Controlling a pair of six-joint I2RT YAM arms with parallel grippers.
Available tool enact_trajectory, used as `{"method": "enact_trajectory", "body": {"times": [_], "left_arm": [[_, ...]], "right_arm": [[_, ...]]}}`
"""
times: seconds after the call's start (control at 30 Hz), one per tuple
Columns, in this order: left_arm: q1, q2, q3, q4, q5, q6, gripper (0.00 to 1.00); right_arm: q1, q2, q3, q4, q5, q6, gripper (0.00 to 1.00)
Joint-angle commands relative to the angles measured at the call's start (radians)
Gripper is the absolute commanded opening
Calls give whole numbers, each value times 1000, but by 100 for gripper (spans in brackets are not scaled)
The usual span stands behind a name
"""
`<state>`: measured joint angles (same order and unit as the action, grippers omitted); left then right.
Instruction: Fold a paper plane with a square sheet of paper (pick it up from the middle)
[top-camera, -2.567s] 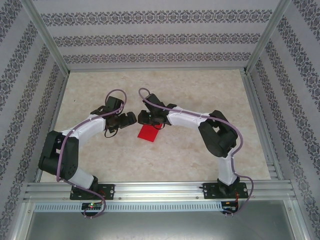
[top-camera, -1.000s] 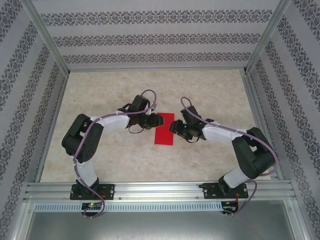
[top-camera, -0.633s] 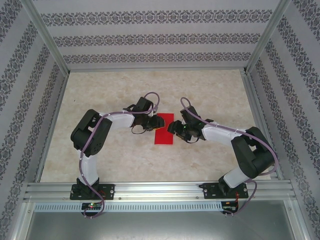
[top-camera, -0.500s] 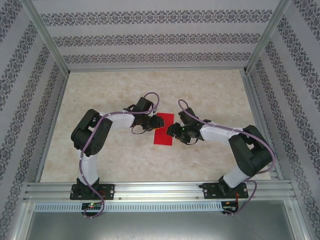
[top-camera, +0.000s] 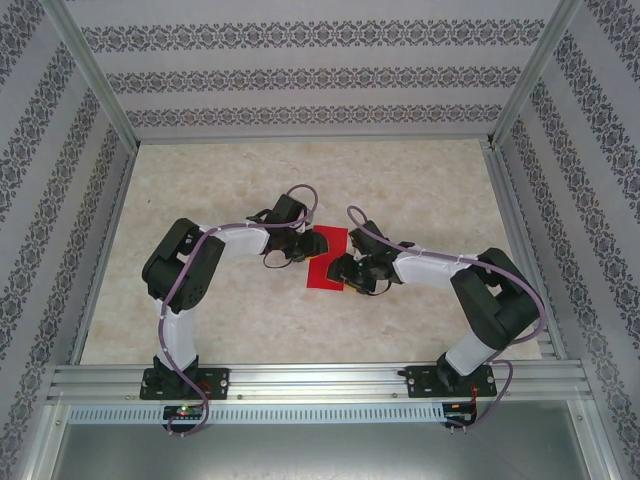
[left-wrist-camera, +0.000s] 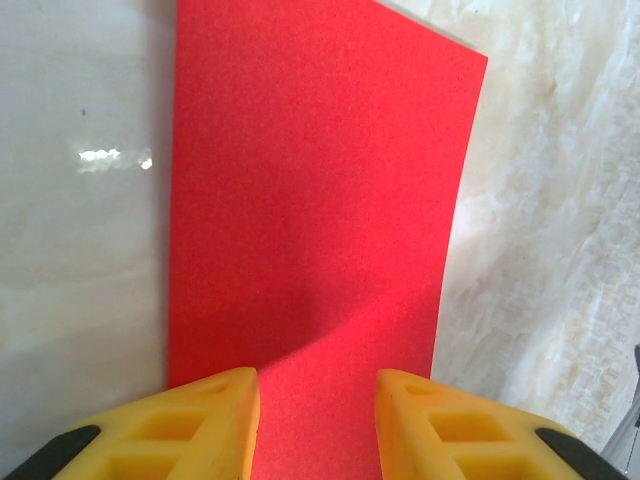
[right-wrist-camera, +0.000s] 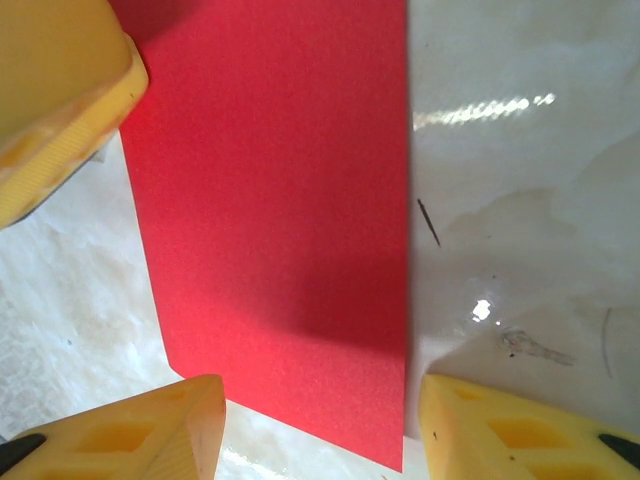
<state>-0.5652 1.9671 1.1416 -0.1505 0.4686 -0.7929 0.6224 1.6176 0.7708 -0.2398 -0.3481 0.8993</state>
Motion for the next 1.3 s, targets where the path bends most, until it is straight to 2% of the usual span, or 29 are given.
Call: {"method": "enact_trajectory", "body": {"times": [0.0, 0.23, 0.6, 0.77, 0.97, 1.13, 1.27], "left_arm": [[1, 22, -14, -23, -21, -17, 37], [1, 21, -25, -19, -27, -26, 37], [2, 20, -24, -22, -26, -25, 37], [2, 19, -24, -22, -25, -23, 37], [2, 16, -19, -21, -17, -24, 37], [1, 0, -7, 2, 26, -17, 37], [3, -37, 14, 25, 61, 6, 37]], "right_arm": [[18, 15, 26, 0, -29, 23, 54], [26, -23, -32, 134, -87, 108, 52], [10, -121, -109, 236, -20, 175, 48], [-11, -142, -120, 222, -18, 174, 44], [-15, -153, -123, 222, -19, 185, 32], [-18, -149, -106, 180, -1, 182, 10], [-22, -124, -78, 150, 1, 168, 0]]}}
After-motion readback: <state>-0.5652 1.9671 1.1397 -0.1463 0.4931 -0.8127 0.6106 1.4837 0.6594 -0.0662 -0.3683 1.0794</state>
